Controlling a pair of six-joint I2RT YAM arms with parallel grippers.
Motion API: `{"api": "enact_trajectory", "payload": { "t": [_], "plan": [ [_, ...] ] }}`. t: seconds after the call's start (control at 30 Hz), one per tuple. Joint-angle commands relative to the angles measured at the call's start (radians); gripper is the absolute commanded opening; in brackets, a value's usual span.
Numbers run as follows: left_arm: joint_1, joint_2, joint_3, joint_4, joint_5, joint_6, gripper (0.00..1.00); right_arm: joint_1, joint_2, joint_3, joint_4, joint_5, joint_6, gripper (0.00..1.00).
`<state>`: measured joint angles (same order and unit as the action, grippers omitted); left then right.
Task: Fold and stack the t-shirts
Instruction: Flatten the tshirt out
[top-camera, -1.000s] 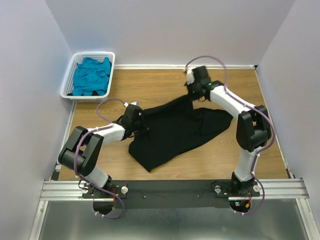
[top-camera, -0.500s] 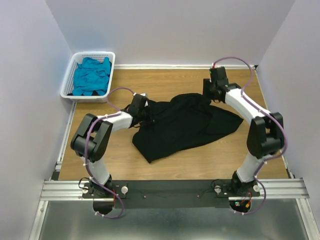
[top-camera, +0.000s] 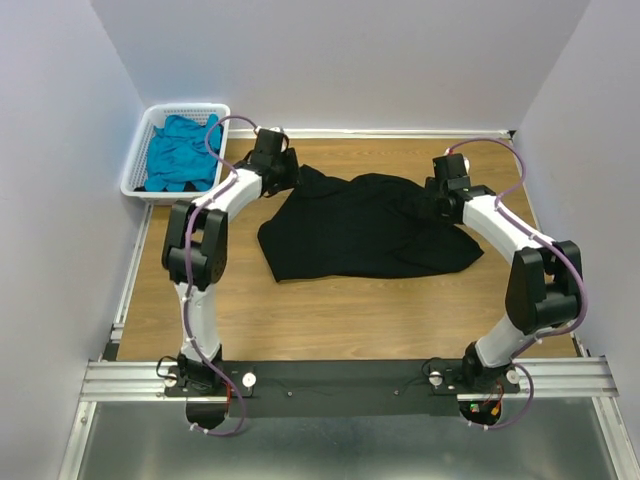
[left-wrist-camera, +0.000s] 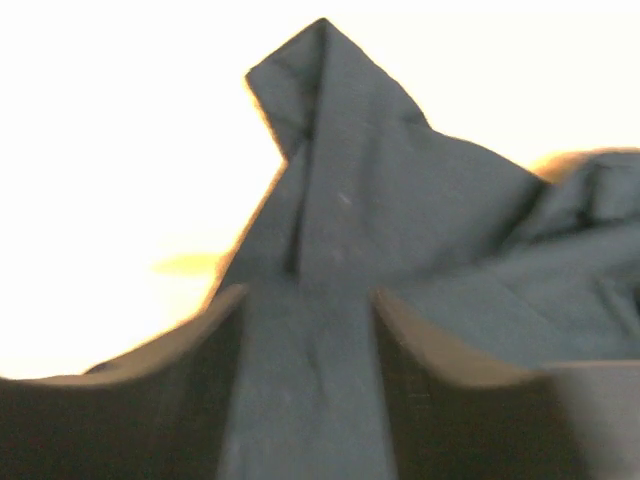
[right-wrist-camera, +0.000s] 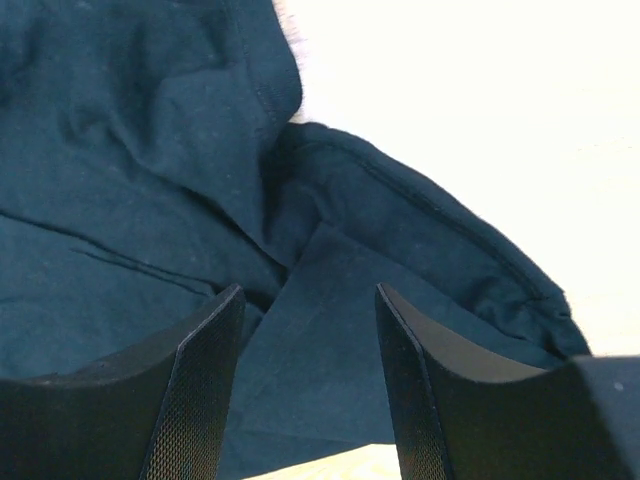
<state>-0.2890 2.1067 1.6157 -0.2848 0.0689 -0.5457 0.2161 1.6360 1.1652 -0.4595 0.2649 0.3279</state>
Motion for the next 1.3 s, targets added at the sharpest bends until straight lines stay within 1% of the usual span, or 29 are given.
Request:
{"api": "enact_trajectory", "payload": {
  "t": [0.0,0.03,0.07,0.1,0.13,0.17,0.2,0.23,0.27,0.3,0.33,0.37,0.4,0.43,0.47,0.5,0.53,0.57,0.6,0.7,0.83,1.03,1.13,1.23,1.27],
  "plan": [
    [-0.018,-0.276,-0.196,-0.002,-0.056,0.014,0.69,0.0,0.021,0.001,0.01,-0.087,0.037,0.62],
    [-0.018,-0.333,-0.261,0.013,-0.061,-0.005,0.78,0.003,0.021,-0.004,0.016,-0.148,0.03,0.62],
    [-0.018,-0.388,-0.395,0.045,-0.061,-0.034,0.82,0.015,0.012,-0.007,0.03,-0.173,-0.001,0.62],
    [-0.018,-0.495,-0.458,0.058,-0.095,-0.051,0.84,0.067,0.004,-0.01,0.038,-0.182,-0.024,0.62],
    [-0.018,-0.546,-0.52,0.07,-0.101,-0.063,0.91,0.103,-0.004,-0.015,0.05,-0.182,-0.08,0.63],
    [-0.018,-0.595,-0.627,0.072,-0.109,-0.083,0.97,0.138,-0.019,-0.018,0.056,-0.187,-0.108,0.64],
    [-0.018,-0.682,-0.678,0.072,-0.121,-0.094,0.98,0.214,-0.027,-0.022,0.061,-0.193,-0.136,0.64],
    [-0.018,-0.723,-0.726,0.07,-0.124,-0.106,0.99,0.25,-0.036,-0.042,0.077,-0.2,-0.188,0.65],
    [-0.018,-0.797,-0.807,0.068,-0.127,-0.123,0.99,0.322,-0.048,-0.054,0.085,-0.21,-0.216,0.66],
    [-0.018,-0.798,-0.839,0.059,-0.133,-0.134,0.99,0.356,-0.05,-0.062,0.094,-0.214,-0.242,0.68],
    [-0.018,-0.86,-0.868,0.052,-0.139,-0.144,0.99,0.389,-0.048,-0.07,0.1,-0.22,-0.266,0.7],
    [-0.018,-0.888,-0.898,0.038,-0.145,-0.152,0.99,0.423,-0.045,-0.073,0.113,-0.239,-0.308,0.75],
    [-0.018,-0.945,-0.939,0.03,-0.158,-0.166,0.99,0.487,-0.03,-0.072,0.119,-0.246,-0.319,0.77],
    [-0.018,-0.97,-0.953,0.012,-0.165,-0.171,0.99,0.515,-0.019,-0.068,0.133,-0.248,-0.352,0.82],
    [-0.016,-0.994,-0.971,-0.002,-0.178,-0.171,0.99,0.544,-0.009,-0.056,0.143,-0.248,-0.363,0.84],
    [-0.016,-1.014,-0.973,-0.016,-0.191,-0.172,0.99,0.572,0.004,-0.047,0.151,-0.247,-0.371,0.85],
    [-0.012,-1.049,-0.97,-0.037,-0.233,-0.18,0.98,0.622,0.018,-0.038,0.16,-0.245,-0.381,0.85],
    [-0.006,-1.066,-0.962,-0.075,-0.269,-0.181,0.97,0.646,0.054,-0.024,0.169,-0.234,-0.398,0.85],
    [-0.001,-1.096,-0.958,-0.092,-0.285,-0.18,0.97,0.689,0.073,0.005,0.174,-0.227,-0.405,0.86],
    [0.024,-1.14,-0.938,-0.142,-0.322,-0.168,0.97,0.755,0.16,0.048,0.188,-0.208,-0.434,0.86],
    [0.043,-1.182,-0.942,-0.175,-0.346,-0.155,0.97,0.809,0.243,0.135,0.205,-0.194,-0.46,0.87],
    [0.054,-1.232,-0.942,-0.186,-0.357,-0.166,0.96,0.839,0.34,0.205,0.24,-0.162,-0.464,0.86],
    [0.054,-1.235,-0.936,-0.189,-0.365,-0.16,0.96,0.841,0.372,0.229,0.268,-0.142,-0.461,0.83],
    [0.056,-1.234,-0.939,-0.194,-0.362,-0.155,0.96,0.839,0.401,0.252,0.275,-0.121,-0.463,0.71],
    [0.054,-1.235,-0.942,-0.191,-0.36,-0.154,0.96,0.839,0.406,0.255,0.275,-0.11,-0.464,0.62]
  ]
}}
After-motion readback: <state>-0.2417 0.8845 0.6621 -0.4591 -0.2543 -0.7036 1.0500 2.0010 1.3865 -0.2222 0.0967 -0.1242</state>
